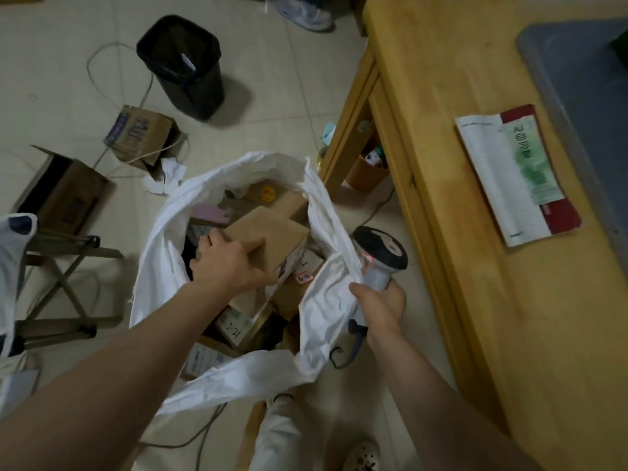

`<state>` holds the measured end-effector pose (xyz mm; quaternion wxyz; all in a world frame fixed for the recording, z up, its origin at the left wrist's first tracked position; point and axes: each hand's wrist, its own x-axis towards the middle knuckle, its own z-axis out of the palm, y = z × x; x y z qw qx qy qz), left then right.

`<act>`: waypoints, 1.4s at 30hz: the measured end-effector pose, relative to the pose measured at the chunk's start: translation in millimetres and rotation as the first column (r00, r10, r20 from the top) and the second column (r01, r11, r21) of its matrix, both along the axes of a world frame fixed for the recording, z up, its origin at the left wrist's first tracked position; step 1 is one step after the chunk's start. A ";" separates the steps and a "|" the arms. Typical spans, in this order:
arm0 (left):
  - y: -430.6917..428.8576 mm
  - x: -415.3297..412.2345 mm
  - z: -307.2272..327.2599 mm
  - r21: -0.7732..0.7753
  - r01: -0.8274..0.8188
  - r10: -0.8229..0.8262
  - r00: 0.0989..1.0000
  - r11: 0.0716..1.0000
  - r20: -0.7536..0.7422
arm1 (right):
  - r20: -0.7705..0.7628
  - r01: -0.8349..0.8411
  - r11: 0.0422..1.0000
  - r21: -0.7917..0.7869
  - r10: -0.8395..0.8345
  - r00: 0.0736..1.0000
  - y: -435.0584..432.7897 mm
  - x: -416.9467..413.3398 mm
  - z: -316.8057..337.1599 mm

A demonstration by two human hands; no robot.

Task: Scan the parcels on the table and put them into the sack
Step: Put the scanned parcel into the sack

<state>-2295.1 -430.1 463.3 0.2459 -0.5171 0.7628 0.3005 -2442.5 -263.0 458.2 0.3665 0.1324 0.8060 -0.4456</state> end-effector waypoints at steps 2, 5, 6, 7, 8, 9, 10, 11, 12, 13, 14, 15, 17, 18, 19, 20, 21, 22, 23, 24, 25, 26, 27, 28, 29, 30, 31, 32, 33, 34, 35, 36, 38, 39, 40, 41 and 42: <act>2.7 16.5 16.1 -0.027 -0.026 0.026 1.000 0.999 0.009 | -0.056 -0.034 0.997 -0.070 0.030 0.998 -1.9 -1.6 36.6; 11.9 39.4 34.9 -0.079 -0.043 0.048 0.997 0.996 0.062 | -0.088 -0.017 0.986 -0.163 0.003 0.996 -9.6 -10.6 85.2; 15.4 44.1 38.8 -0.093 -0.037 0.044 0.996 0.995 0.084 | -0.093 -0.014 0.983 -0.185 -0.003 0.996 -12.5 -14.2 96.9; 18.5 46.5 41.4 -0.086 -0.022 0.032 0.993 0.996 0.110 | -0.097 -0.019 0.979 -0.205 -0.001 0.995 -14.6 -17.6 106.2; 20.7 46.3 44.1 -0.062 -0.001 0.010 0.991 0.998 0.137 | -0.100 -0.031 0.976 -0.217 0.009 0.995 -15.8 -19.4 112.8; 22.7 43.7 44.0 -0.019 0.021 -0.018 0.987 1.000 0.157 | -0.098 -0.044 0.974 -0.224 0.022 0.995 -16.4 -20.1 118.1; 24.8 38.9 43.8 0.033 0.049 -0.054 0.983 0.998 0.173 | -0.091 -0.049 0.972 -0.228 0.029 0.995 -15.9 -19.9 121.5; 27.2 31.7 41.4 0.076 0.080 -0.092 0.981 0.994 0.173 | -0.081 -0.047 0.971 -0.236 0.028 0.996 -15.1 -19.1 124.2; 30.0 23.0 37.3 0.111 0.112 -0.129 0.978 0.988 0.161 | -0.068 -0.041 0.970 -0.242 0.026 0.997 -13.3 -18.1 124.8; 33.4 12.9 31.5 0.129 0.121 -0.140 0.980 0.984 0.144 | -0.053 -0.040 0.969 -0.242 0.028 0.998 -10.8 -16.4 124.9; 38.5 0.7 25.4 0.121 0.102 -0.117 0.986 0.987 0.121 | -0.036 -0.041 0.969 -0.242 0.034 0.999 -8.2 -14.8 124.6; 44.1 -12.4 19.7 0.096 0.074 -0.084 0.991 0.993 0.100 | -0.022 -0.043 0.968 -0.248 0.039 0.999 -5.9 -13.2 124.1; 52.8 -39.8 9.6 0.020 0.056 -0.056 0.997 0.998 0.049 | 0.004 -0.034 0.960 -0.277 0.036 0.999 -2.0 -12.7 121.1; 55.2 -52.0 5.5 -0.020 0.059 -0.059 0.998 0.998 0.024 | 0.013 -0.026 0.958 -0.286 0.031 0.999 -0.8 -12.9 118.9; 56.1 -61.5 0.5 -0.047 0.062 -0.062 0.998 0.997 0.001 | 0.019 -0.017 0.956 -0.292 0.023 1.000 0.1 -13.8 117.0; 55.9 -68.8 -2.8 -0.059 0.061 -0.062 0.998 0.996 -0.021 | 0.024 -0.002 0.955 -0.297 0.010 1.000 1.3 -15.8 114.5; 55.7 -73.4 -7.3 -0.053 0.063 -0.065 0.997 0.997 -0.036 | 0.029 0.017 0.954 -0.300 -0.009 1.000 2.3 -18.6 111.7; 56.7 -75.1 -10.7 -0.040 0.070 -0.071 0.996 0.997 -0.044 | 0.034 0.036 0.953 -0.299 -0.027 0.999 3.6 -21.6 108.8; 58.8 -73.5 -12.7 -0.027 0.087 -0.088 0.995 0.996 -0.051 | 0.039 0.054 0.953 -0.296 -0.045 0.998 5.1 -24.6 105.9; 61.7 -69.7 -12.8 -0.024 0.112 -0.114 0.992 0.993 -0.060 | 0.048 0.070 0.951 -0.301 -0.058 0.997 6.3 -27.3 104.0; 64.4 -64.1 -12.4 -0.037 0.143 -0.145 0.987 0.989 -0.069 | 0.060 0.085 0.947 -0.310 -0.069 0.996 7.3 -29.2 102.5; 66.3 -58.4 -12.0 -0.066 0.177 -0.181 0.981 0.982 -0.074 | 0.077 0.099 0.942 -0.320 -0.078 0.994 8.4 -30.0 102.2; 65.9 -54.4 -12.2 -0.101 0.214 -0.221 0.973 0.972 -0.070 | 0.094 0.109 0.940 -0.324 -0.083 0.992 9.0 -29.9 101.8; 64.1 -53.0 -13.6 -0.133 0.246 -0.256 0.965 0.960 -0.060 | 0.114 0.114 0.940 -0.320 -0.081 0.990 9.8 -28.9 100.6; 62.5 -55.4 -15.6 -0.152 0.275 -0.285 0.957 0.949 -0.049 | 0.137 0.110 0.943 -0.314 -0.069 0.988 11.2 -27.7 99.4; 61.7 -61.9 -17.4 -0.160 0.300 -0.310 0.950 0.940 -0.041 | 0.160 0.096 0.945 -0.312 -0.048 0.986 13.1 -26.1 98.2; 62.7 -71.1 -21.0 -0.165 0.316 -0.327 0.944 0.934 -0.042 | 0.180 0.079 0.945 -0.317 -0.022 0.983 15.4 -24.3 97.5; 63.0 -84.1 -26.0 -0.174 0.326 -0.339 0.939 0.929 -0.052 | 0.193 0.063 0.944 -0.324 0.001 0.981 17.0 -23.3 97.0; 63.4 -98.4 -30.5 -0.173 0.331 -0.345 0.936 0.928 -0.063 | 0.202 0.046 0.945 -0.325 0.022 0.979 19.1 -22.5 96.3; 61.7 -112.5 -35.0 -0.172 0.334 -0.349 0.935 0.927 -0.067 | 0.198 0.024 0.948 -0.317 0.042 0.979 21.7 -22.8 95.2; 58.2 -125.5 -39.5 -0.172 0.345 -0.360 0.931 0.923 -0.065 | 0.187 0.004 0.951 -0.308 0.057 0.981 24.3 -25.4 94.2; 54.8 -135.0 -42.5 -0.167 0.368 -0.382 0.922 0.915 -0.060 | 0.174 -0.001 0.953 -0.302 0.056 0.983 28.0 -29.2 94.3; 47.0 -139.9 -46.2 -0.163 0.435 -0.451 0.890 0.885 -0.071 | 0.153 0.025 0.940 -0.340 0.029 0.988 36.3 -40.1 95.0; 43.6 -134.7 -48.8 -0.168 0.471 -0.490 0.867 0.866 -0.092 | 0.148 0.042 0.927 -0.374 0.015 0.989 39.8 -44.5 95.4; 41.8 -125.2 -50.7 -0.181 0.504 -0.528 0.840 0.844 -0.124 | 0.148 0.048 0.915 -0.401 0.013 0.989 42.0 -46.2 97.0; 41.7 -112.4 -51.9 -0.196 0.536 -0.566 0.809 0.821 -0.156 | 0.149 0.047 0.911 -0.411 0.017 0.989 42.7 -46.0 98.2; 43.1 -98.2 -54.3 -0.193 0.562 -0.592 0.785 0.804 -0.182 | 0.151 0.042 0.914 -0.404 0.021 0.988 43.5 -44.2 97.2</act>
